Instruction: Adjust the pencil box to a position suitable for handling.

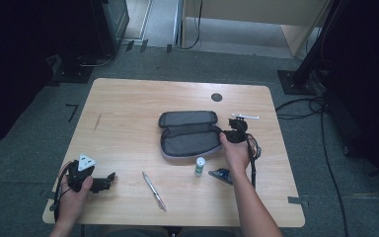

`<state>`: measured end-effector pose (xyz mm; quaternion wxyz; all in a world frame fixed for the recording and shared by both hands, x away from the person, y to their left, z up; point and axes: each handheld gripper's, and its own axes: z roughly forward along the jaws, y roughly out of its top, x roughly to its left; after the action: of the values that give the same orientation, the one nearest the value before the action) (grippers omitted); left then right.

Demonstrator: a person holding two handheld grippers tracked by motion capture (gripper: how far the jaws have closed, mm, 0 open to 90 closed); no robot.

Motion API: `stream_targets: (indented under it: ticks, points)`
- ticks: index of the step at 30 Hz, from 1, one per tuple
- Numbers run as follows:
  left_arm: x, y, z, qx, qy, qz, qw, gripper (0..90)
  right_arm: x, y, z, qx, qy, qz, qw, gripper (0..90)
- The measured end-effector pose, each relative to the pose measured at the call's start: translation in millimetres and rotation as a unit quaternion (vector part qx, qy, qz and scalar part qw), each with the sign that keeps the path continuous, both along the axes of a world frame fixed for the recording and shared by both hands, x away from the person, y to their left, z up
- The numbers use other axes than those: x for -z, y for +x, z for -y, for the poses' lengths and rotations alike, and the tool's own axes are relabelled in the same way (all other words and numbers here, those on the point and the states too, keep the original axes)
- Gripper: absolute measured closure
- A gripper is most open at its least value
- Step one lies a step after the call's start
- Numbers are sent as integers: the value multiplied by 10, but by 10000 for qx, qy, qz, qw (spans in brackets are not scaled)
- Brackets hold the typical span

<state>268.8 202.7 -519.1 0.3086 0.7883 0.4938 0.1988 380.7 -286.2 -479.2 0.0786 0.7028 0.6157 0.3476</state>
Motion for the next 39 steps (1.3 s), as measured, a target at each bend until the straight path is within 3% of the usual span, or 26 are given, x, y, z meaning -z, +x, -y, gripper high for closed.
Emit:
stream_targets:
  ticks: [5,14,17,20,25,28,30,35,39]
  points:
    - [0,-1,0,-2,-2,1,10000,0,107,-79,100,365,45,52,9993,893]
    - [0,0,0,-1,0,0,10000,0,153,-101,84,32,25,38,10000,874]
    - [0,-1,0,-2,-1,0,10000,0,139,-92,69,-126,54,33,9999,658]
    - [0,0,0,0,3,2,10000,0,72,-111,61,-204,-53,168,9996,477]
    - [-1,0,-1,3,5,-2,10000,0,-74,-207,47,-572,-61,319,9978,298]
    - [-1,0,-1,3,3,-1,10000,0,-168,-281,14,-687,-338,374,9964,176]
    - [-1,0,-2,1,-2,-2,10000,0,-224,-328,16,-688,-420,422,9959,120]
    - [-1,0,-2,2,-2,-3,10000,0,-324,-416,109,-797,-228,543,9951,25]
    - [-1,0,-2,1,-2,-2,10000,0,-382,-503,167,-949,-216,691,9928,0]
